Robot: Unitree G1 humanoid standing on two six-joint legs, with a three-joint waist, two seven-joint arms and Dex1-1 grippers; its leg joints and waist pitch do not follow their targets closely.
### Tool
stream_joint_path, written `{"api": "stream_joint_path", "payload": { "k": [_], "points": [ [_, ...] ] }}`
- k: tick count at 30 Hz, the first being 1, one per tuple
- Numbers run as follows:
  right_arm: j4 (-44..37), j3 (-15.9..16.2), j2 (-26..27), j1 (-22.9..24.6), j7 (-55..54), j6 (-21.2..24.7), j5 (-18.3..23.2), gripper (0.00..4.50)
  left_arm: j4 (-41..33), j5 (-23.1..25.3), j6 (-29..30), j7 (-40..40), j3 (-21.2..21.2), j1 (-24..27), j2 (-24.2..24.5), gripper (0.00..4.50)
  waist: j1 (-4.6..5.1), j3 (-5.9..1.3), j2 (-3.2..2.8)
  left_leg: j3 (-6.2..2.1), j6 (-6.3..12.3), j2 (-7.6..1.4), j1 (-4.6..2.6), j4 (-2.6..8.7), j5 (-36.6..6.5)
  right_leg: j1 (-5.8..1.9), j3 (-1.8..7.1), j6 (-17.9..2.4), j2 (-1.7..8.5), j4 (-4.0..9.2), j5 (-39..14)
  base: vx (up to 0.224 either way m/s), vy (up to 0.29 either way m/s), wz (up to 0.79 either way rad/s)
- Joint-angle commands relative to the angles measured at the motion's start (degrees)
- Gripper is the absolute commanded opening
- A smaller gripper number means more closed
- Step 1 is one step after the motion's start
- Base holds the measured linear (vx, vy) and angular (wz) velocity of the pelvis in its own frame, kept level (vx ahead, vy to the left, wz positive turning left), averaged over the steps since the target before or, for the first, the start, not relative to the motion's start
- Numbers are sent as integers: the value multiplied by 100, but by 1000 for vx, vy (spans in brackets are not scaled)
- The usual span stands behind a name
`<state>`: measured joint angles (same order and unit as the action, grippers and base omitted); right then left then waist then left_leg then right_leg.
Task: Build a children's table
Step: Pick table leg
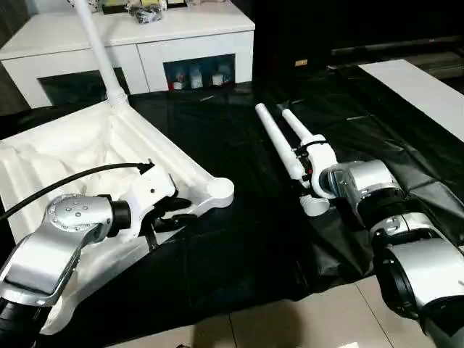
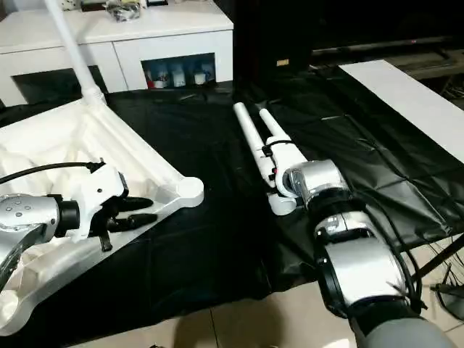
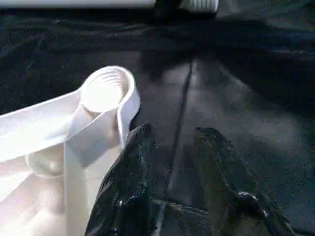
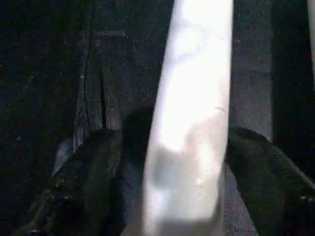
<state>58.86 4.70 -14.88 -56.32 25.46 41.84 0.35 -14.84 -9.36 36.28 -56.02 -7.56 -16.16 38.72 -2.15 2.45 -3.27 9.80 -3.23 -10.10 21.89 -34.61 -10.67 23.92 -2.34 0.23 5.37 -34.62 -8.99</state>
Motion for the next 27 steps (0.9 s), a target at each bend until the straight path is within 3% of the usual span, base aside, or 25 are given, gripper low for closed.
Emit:
{"api": "stream_joint_path", "payload": {
  "k": [1,2,4,7,8,11,12,13,14,15,17,18,19,20,21,22,25,26,27],
  "points": [
    [296,-118,-20,-9,-68,52,11,328,-47,-97,106,-42,61,-122,50,152,10,-336,-20,-20,-213,-164,-107,429,-1794,-240,127,-1357,170,334,-1623,0,0,0],
    [389,-193,-28,-29,-125,18,34,322,-21,-149,140,-6,80,-182,21,178,8,-334,-23,-22,-224,-161,-106,428,-1817,-238,127,-1353,167,333,-1640,0,0,0],
    [408,-240,-40,-26,-155,-4,53,295,14,-168,152,59,104,-228,-34,184,11,-335,-13,-26,-233,-160,-105,426,-1864,-236,125,-1342,169,339,-1702,0,0,0],
    [350,-521,-71,0,-228,-90,271,276,362,-138,214,728,364,-514,-520,220,15,-344,-8,-9,-253,-152,-143,402,-1861,-217,137,-1365,146,354,-1580,0,0,0],
    [228,-636,-59,48,-179,-178,390,265,602,-37,185,1099,474,-636,-729,228,20,-346,-7,-28,-208,-139,-78,413,-1781,-272,128,-1347,154,330,-1525,0,0,0],
    [-15,-746,-38,167,-84,-342,522,239,942,71,204,1572,617,-790,-995,246,28,-353,-3,-34,-165,-139,-83,400,-1778,-268,121,-1274,161,345,-1588,0,0,0],
    [-355,-928,5,331,52,-504,723,231,1172,17,358,2071,864,-983,-1377,263,32,-364,-42,-42,-159,-134,-67,401,-1735,-285,114,-1253,162,338,-1536,0,0,0],
    [-463,-982,18,380,93,-531,783,220,1222,-16,409,2222,944,-1044,-1506,273,33,-359,-17,-23,-141,-132,-75,400,-1717,-284,120,-1220,154,371,-1502,0,0,0],
    [-562,-1051,48,421,137,-576,832,209,1265,-79,464,2369,1016,-1106,-1620,276,2,-405,-73,-48,-57,-129,-68,378,-1452,-304,109,-1341,173,323,-1207,0,0,0],
    [-663,-1104,85,460,169,-623,881,200,1286,-137,503,2450,1073,-1150,-1698,281,12,-399,-24,-50,-10,-134,-37,382,-1384,-321,97,-1378,167,326,-1130,0,0,0],
    [-980,-1226,140,636,315,-873,1051,182,1371,-200,578,2684,1177,-1283,-1952,316,9,-413,-12,-50,52,-134,-41,370,-1294,-320,92,-1450,168,312,-1023,0,0,0],
    [-1281,-1271,181,816,457,-1039,1166,176,1426,-255,677,2833,1230,-1392,-2162,318,-16,-388,-42,-12,128,-138,-61,350,-1329,-305,99,-1449,162,357,-945,0,0,0],
    [-1281,-1271,181,816,457,-1039,1166,167,1426,-255,677,2833,1230,-1392,-2162,322,-16,-388,-42,-12,128,-138,-61,350,-1329,-305,99,-1449,162,357,-945,0,0,0],
    [-1898,-1280,243,1172,773,-1169,1402,167,1525,-408,796,3012,1237,-1594,-2519,322,-52,-404,-11,-12,261,-142,-46,356,-1143,-326,92,-1484,159,340,-793,0,0,0],
    [-1898,-1280,243,1172,773,-1169,1402,167,1525,-408,796,3012,1237,-1594,-2519,322,-87,-397,-27,-18,275,-157,-67,348,-1152,-309,96,-1484,172,341,-818,0,0,0],
    [-2205,-1241,271,1318,998,-1125,1531,142,1548,-503,823,3033,1257,-1679,-2640,352,-95,-411,-6,-25,328,-148,-38,354,-1051,-342,88,-1502,163,325,-781,0,0,0],
    [-3162,-1220,391,1711,1701,-957,2053,132,1718,-854,1093,3209,1526,-1970,-3026,359,-164,-402,1,-13,400,-159,-60,350,-1073,-331,99,-1485,170,355,-839,0,0,0],
    [-3355,-1183,389,1789,1812,-906,2124,118,1837,-939,1276,3227,1555,-2029,-3107,363,-157,-394,15,-30,432,-161,-37,366,-1044,-336,90,-1472,167,348,-879,0,0,0],
    [-3382,-1129,365,1809,1797,-940,2067,93,1887,-890,1291,3189,1467,-2016,-3082,395,-169,-394,1,-40,406,-162,-49,368,-1084,-317,84,-1435,176,365,-1051,0,0,0]
  ]
}}
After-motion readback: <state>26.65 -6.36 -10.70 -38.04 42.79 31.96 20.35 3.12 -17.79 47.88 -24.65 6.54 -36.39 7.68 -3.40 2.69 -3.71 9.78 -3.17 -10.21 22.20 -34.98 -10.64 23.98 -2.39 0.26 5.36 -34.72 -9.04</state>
